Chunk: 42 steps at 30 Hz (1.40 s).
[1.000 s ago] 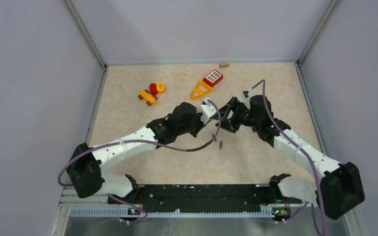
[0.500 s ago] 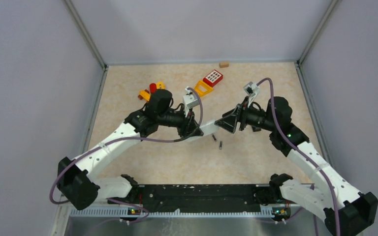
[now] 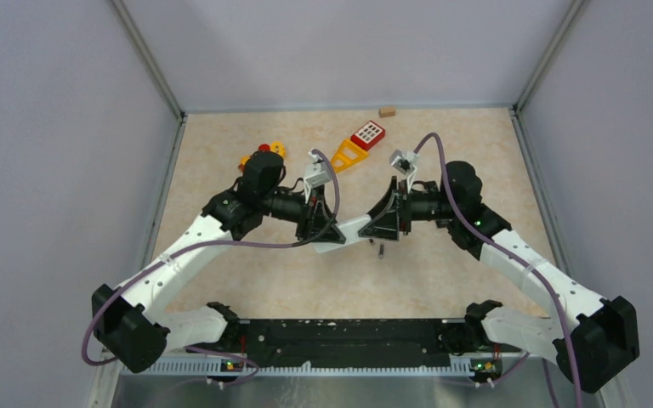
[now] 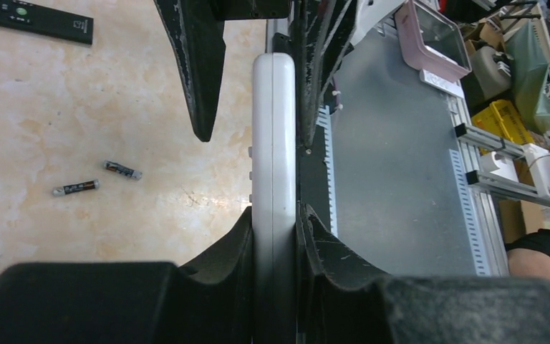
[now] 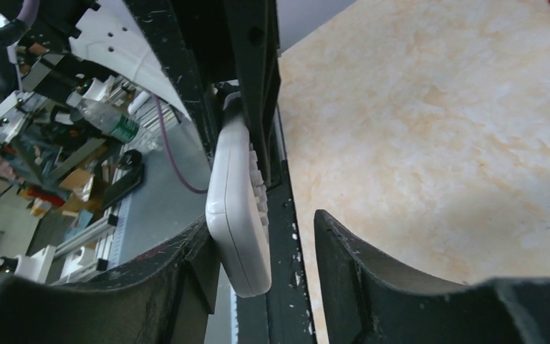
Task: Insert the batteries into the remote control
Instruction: Adjust the remote control.
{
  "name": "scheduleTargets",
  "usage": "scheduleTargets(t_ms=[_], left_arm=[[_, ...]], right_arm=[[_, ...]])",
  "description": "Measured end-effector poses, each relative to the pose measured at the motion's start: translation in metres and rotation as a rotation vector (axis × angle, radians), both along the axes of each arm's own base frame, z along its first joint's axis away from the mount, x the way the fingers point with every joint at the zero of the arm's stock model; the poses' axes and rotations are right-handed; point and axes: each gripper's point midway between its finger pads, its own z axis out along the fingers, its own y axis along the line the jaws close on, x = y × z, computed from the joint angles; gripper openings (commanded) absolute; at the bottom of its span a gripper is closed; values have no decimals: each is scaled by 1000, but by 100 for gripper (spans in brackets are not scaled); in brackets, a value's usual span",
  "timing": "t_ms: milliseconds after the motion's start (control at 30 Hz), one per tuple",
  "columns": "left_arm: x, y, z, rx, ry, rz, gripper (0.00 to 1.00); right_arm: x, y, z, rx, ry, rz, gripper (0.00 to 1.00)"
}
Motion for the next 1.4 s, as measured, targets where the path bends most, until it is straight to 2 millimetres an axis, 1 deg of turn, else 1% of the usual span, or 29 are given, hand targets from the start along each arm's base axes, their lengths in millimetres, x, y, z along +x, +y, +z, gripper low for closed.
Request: scheduleTargets(t_ms=[33,67,100,133,167,200,233,333,400,433,500,667,833,933,967,1067,1167,1267,1400], left_arm=[[-1,0,1,-2,5,-4,12],[-1,0,1,-3,10,-5,16],[-1,1,1,-2,13,-1,23],[0,1,1,-1,15,1,37],[1,1,1,-1,21,4,53],[0,2,2,-2,34,4,63],[-1,1,3,-8,40,2,68],[3,-2,10,-28,36,16,83],[12,-3,17,-44,30,78,94],[17,-3,21,-54,23,114,98],[33,1,30,-91,18,234,99],[64,16,58,-246,19,517,99],[84,28,88,-396,80,691,98],[90,29,98,-447,132,726,87],[90,28,102,-467,150,723,85],[91,25,111,-515,194,709,83],[92,23,119,-558,238,696,81],[91,22,132,-612,264,679,73],[91,21,140,-651,293,659,61]], right_arm=[[-3,2,1,6,1,17,37],[-4,3,2,10,-1,29,28],[-6,3,4,17,5,44,20],[-8,4,6,26,9,59,12],[-9,6,9,35,-2,68,6],[-9,6,11,41,-13,71,2],[-8,7,13,47,-8,64,0],[1,9,18,63,12,15,0],[10,10,22,77,26,-42,0],[15,10,25,87,34,-72,0],[25,10,36,136,45,-143,0],[40,4,63,293,88,-278,0],[56,-6,87,458,141,-393,0],[61,-12,102,557,178,-427,0],[62,-14,107,585,191,-431,0],[67,-15,116,646,230,-435,0],[72,-12,116,673,273,-437,0],[76,-8,113,684,322,-435,0],[75,-1,110,691,360,-413,0]])
